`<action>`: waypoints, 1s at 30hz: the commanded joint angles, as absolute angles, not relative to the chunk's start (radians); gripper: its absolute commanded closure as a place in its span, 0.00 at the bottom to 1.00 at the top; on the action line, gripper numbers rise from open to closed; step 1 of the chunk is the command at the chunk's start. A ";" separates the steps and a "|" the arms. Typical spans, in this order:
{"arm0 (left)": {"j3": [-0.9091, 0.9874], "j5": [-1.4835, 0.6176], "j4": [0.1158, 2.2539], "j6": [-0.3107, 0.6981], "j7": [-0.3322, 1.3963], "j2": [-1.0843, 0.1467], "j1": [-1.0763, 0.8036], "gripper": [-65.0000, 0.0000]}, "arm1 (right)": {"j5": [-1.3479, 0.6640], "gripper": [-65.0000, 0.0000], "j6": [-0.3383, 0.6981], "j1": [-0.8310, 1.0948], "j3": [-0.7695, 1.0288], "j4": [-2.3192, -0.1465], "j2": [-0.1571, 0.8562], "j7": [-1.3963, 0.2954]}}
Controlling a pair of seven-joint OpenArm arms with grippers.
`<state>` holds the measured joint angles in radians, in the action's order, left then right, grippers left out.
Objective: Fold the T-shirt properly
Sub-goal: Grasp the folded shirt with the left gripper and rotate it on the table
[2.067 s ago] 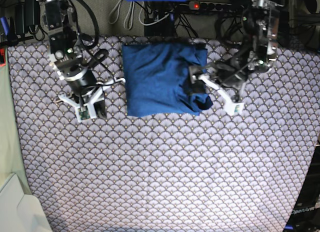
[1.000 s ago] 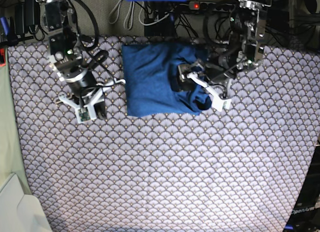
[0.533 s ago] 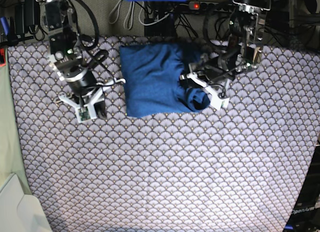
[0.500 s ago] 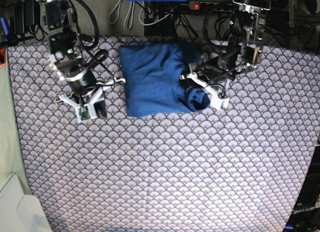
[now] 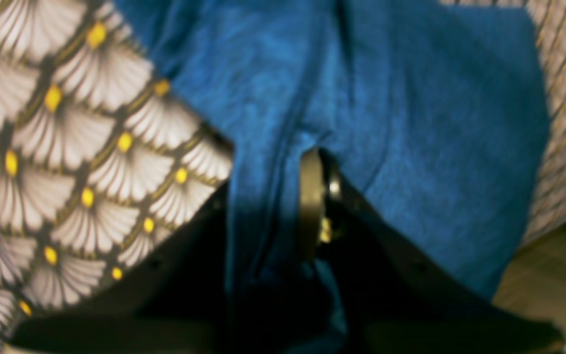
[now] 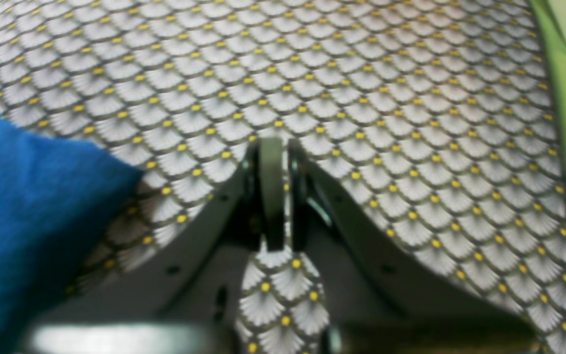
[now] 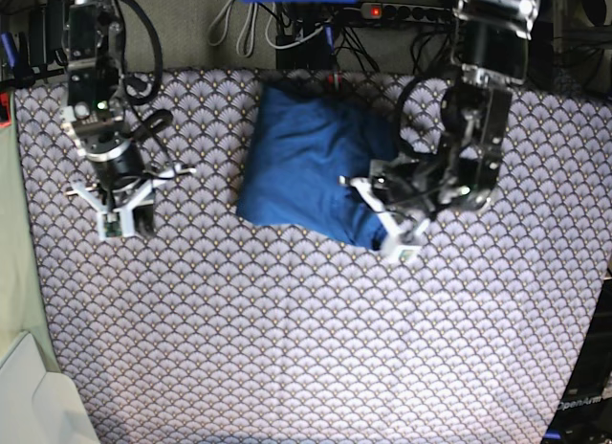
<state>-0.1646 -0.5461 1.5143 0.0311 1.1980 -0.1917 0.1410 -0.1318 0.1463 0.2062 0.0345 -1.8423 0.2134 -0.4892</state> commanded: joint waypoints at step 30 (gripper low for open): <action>-1.018 0.232 1.371 0.036 0.812 -0.185 0.401 1.00 | -0.128 1.00 0.412 0.194 0.398 -1.854 0.177 -0.464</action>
